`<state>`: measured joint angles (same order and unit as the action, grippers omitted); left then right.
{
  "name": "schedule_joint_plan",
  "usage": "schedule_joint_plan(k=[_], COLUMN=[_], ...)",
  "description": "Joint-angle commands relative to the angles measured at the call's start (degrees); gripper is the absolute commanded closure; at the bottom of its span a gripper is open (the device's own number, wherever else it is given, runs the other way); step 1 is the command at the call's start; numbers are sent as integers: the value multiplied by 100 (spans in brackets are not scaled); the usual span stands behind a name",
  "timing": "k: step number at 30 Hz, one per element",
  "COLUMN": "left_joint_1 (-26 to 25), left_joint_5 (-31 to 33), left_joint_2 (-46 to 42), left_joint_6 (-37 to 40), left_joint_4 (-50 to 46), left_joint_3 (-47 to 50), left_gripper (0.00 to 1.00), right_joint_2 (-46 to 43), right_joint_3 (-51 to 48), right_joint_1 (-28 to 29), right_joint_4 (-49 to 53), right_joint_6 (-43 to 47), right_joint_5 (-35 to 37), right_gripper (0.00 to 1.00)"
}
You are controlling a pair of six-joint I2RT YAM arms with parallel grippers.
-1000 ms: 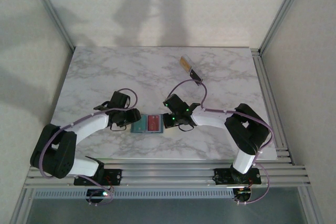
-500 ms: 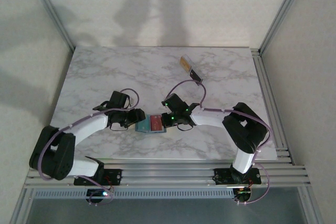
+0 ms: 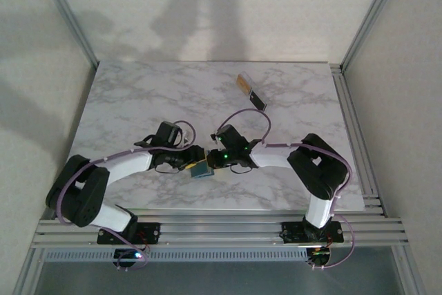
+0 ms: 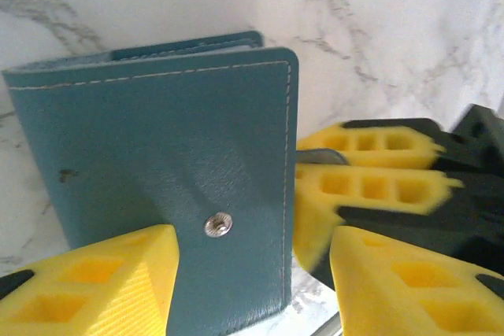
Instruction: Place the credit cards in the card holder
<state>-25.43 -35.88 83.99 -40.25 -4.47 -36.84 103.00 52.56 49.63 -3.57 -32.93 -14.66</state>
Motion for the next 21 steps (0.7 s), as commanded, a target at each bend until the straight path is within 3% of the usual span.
schedule_joint_plan(k=[1,4,11,13,15,18,21], left_joint_1=[-41,-39,-50,-50,-50,-50,-50], left_joint_5=[325,555,724,809,811,792,846], left_joint_2=[342,666,765,750,811,809,776], left_joint_6=[187,298,366,383,409,400,393], left_joint_4=[-129,-260,-296,-322,-375,-396,-337], left_joint_3=[-117,-161,-148,-148,-212,-256,-240], left_gripper=[52,62,65,65,65,64,64], right_joint_2=[-288,-465,-737,-785,-808,-776,-664], right_joint_3=[-190,-341,-261,-170,-68,97,267], right_joint_1=[-95,-202,-271,-282,-287,-294,-296], right_joint_4=[352,366,620,723,877,981,973], right_joint_6=[32,6,102,158,228,235,236], right_joint_5=[272,334,420,421,460,396,175], right_gripper=[78,71,70,57,50,50,58])
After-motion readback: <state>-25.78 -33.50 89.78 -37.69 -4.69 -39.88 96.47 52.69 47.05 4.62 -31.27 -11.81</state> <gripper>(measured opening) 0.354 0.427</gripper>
